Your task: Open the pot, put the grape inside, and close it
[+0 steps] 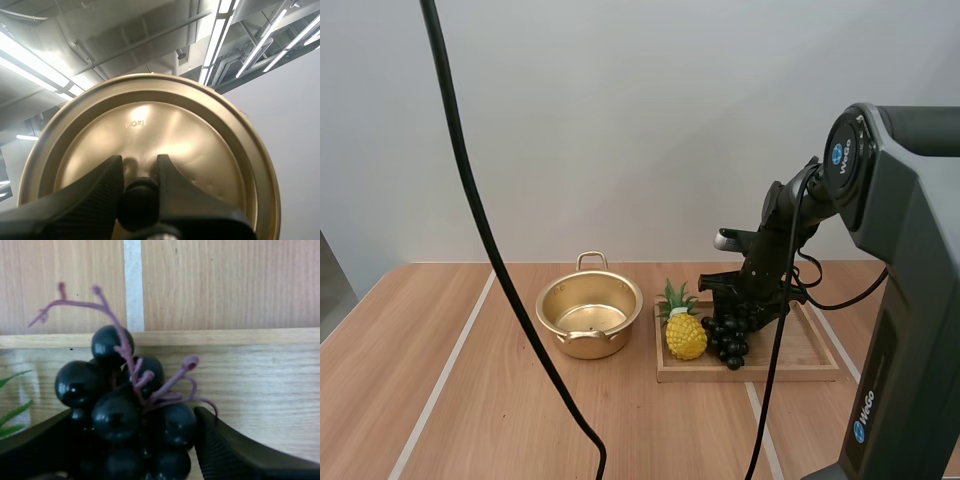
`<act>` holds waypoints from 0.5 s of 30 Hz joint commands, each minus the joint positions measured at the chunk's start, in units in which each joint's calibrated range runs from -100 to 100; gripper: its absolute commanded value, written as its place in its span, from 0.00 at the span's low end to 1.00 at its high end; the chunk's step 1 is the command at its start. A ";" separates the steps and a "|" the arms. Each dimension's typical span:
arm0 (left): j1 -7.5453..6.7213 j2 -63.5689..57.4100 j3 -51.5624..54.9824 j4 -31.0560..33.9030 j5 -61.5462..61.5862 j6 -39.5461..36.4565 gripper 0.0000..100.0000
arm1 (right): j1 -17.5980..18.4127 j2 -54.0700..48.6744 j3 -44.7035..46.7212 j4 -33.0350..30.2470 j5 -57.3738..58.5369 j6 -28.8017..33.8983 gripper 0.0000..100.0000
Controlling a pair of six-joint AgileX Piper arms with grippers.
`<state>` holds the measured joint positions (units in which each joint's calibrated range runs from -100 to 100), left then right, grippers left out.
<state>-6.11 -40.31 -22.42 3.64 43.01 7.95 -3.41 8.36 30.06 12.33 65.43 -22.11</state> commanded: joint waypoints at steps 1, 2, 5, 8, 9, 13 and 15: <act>0.05 -0.35 -0.28 0.87 -1.18 -0.36 0.00 | -0.13 1.21 0.36 -0.52 0.06 -0.65 1.00; 0.05 -0.35 -0.28 0.87 -1.18 -0.36 0.00 | -0.13 1.21 0.36 -0.52 0.06 -0.65 1.00; 0.05 -0.35 -0.28 0.87 -1.18 -0.36 0.00 | -0.13 1.21 0.36 -0.52 0.23 -1.12 1.00; 0.05 -0.35 -0.28 0.87 -1.18 -0.36 0.00 | -0.13 1.21 0.36 -0.52 0.47 -1.95 1.00; 0.05 -0.35 -0.28 0.87 -1.18 -0.36 0.00 | -0.13 1.21 0.36 -0.52 0.56 -2.05 1.00; 0.05 -0.35 -0.28 0.87 -1.18 -0.36 0.00 | -0.13 0.81 0.36 -0.52 1.18 -1.93 0.10; 0.05 -0.35 -0.28 0.87 -1.18 -0.36 0.00 | -0.13 0.12 0.36 -0.43 1.18 -1.78 0.00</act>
<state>-6.11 -40.31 -22.42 3.64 43.01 7.95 -3.41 8.45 30.06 13.40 65.07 -23.31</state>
